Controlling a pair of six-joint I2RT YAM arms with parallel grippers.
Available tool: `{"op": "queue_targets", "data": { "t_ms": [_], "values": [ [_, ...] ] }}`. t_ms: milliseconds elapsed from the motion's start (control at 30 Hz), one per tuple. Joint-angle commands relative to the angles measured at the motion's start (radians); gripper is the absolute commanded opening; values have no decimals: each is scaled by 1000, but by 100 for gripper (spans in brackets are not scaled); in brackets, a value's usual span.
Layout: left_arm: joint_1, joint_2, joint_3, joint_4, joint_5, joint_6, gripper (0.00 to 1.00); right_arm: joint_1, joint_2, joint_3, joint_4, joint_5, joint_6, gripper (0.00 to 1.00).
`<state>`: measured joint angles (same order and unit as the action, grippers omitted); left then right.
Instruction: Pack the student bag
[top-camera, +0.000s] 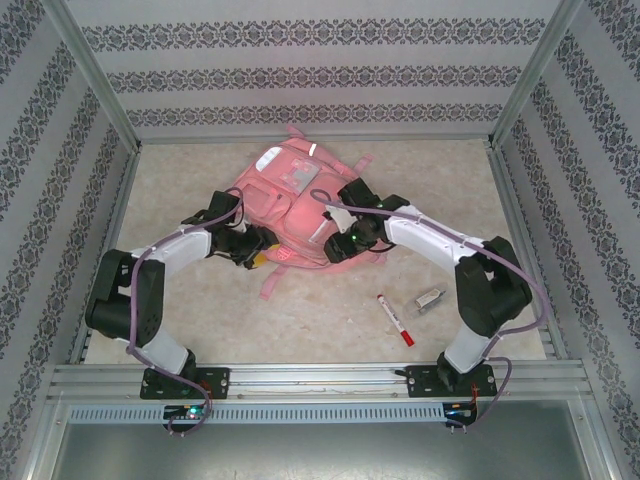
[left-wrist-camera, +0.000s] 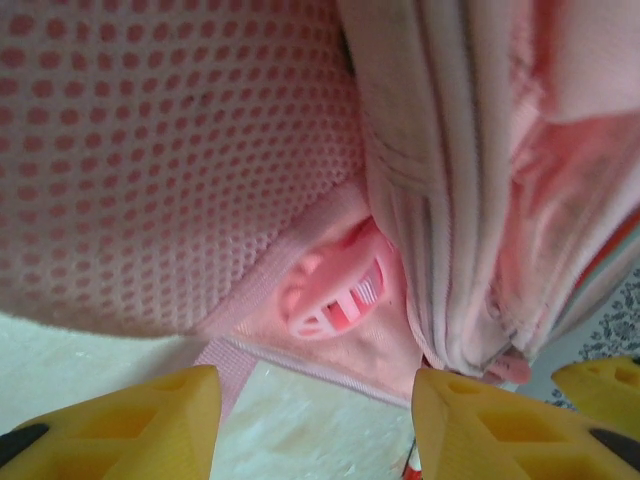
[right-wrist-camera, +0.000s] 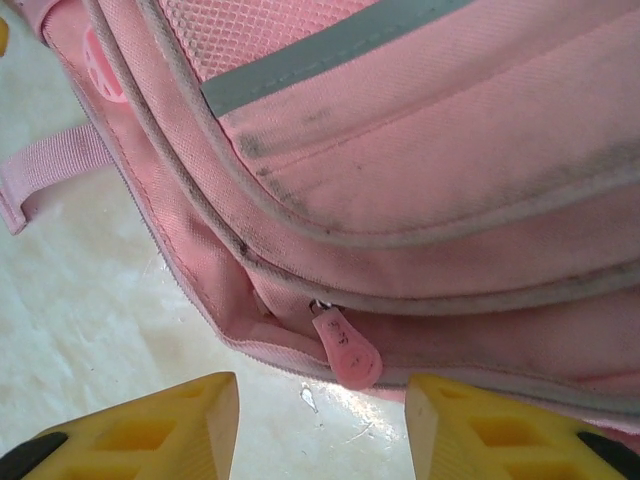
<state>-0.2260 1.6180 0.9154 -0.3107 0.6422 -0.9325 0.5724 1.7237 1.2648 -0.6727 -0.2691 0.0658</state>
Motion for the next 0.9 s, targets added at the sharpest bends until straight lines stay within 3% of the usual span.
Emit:
{"op": "queue_targets", "data": {
  "t_ms": [0, 167, 567, 867],
  "values": [
    [-18, 21, 38, 79, -27, -92, 52, -4, 57, 70, -110, 7, -27, 47],
    [-25, 17, 47, 87, -45, -112, 52, -8, 103, 84, -128, -72, 70, 43],
    [-31, 10, -21, 130, -54, -137, 51, 0, 157, 75, -142, -84, 225, 41],
    [-33, 50, -41, 142, -57, -125, 51, -10, 172, 48, -61, -70, 246, 29]
  ]
}}
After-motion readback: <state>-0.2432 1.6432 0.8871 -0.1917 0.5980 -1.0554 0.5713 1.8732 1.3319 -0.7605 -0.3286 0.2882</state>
